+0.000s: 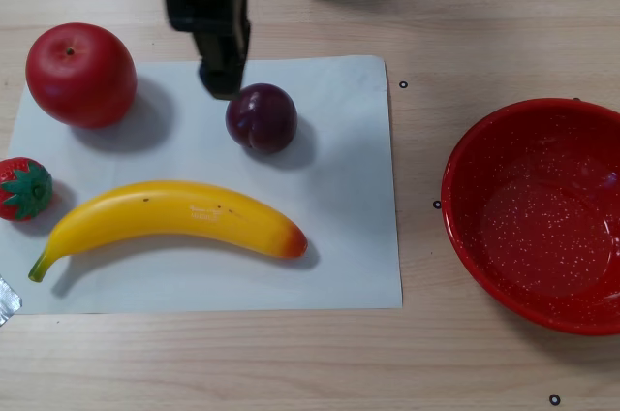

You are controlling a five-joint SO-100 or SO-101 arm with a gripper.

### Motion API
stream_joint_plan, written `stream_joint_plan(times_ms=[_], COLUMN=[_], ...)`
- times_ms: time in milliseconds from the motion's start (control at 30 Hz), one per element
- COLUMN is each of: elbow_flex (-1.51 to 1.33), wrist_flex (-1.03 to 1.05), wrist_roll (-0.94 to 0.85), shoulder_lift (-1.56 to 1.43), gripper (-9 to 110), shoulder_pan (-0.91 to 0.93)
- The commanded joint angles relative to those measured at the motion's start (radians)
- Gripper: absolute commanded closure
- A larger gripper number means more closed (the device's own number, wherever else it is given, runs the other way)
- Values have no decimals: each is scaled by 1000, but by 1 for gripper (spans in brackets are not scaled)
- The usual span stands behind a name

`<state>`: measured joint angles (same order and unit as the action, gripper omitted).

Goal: Grasp the banana and put it in the red bowl.

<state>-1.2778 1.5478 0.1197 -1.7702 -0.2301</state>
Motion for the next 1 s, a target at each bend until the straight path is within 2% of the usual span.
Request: stream_joint_plan(times_ms=[0,367,667,767,867,967], elbow_flex=[123,275,431,460,466,468], wrist_flex=[14,12,35,55,58,44], wrist_roll=[20,40,63,92,101,101], shoulder_lift=[-5,204,364,397,423,443], gripper=[101,100,86,73,55,47], shoulder_pan=[-17,-74,-95,-100,-106,-107])
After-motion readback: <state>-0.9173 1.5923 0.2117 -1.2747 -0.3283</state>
